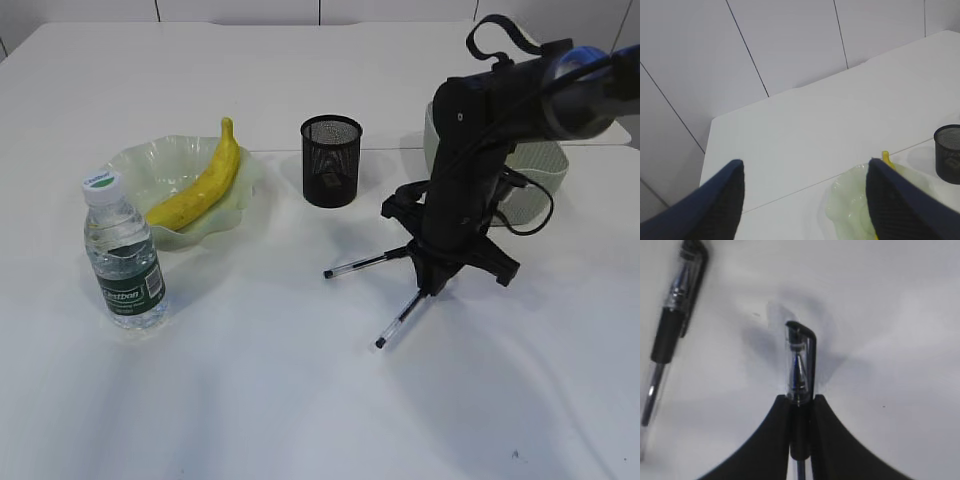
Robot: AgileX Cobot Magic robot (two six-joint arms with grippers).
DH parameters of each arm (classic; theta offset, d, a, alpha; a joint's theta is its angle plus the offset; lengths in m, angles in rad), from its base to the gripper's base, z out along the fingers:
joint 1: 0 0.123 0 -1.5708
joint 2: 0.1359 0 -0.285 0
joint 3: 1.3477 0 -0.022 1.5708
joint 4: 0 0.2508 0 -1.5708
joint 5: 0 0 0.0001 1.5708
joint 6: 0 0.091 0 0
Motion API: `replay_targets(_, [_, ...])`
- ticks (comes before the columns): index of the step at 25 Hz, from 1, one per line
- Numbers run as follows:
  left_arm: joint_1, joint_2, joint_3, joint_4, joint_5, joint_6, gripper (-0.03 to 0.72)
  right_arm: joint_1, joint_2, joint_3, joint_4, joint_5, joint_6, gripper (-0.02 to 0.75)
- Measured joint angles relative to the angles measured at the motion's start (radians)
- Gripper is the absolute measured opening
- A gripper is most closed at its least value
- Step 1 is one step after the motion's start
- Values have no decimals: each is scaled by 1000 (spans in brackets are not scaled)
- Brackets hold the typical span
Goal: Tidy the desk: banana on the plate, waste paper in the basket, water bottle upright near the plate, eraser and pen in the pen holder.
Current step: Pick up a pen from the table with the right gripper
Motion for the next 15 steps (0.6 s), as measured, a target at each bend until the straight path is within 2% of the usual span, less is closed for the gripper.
replay_targets(15, [0,0,0,0,0,0,537,0,6,-196,-113,108,-273,63])
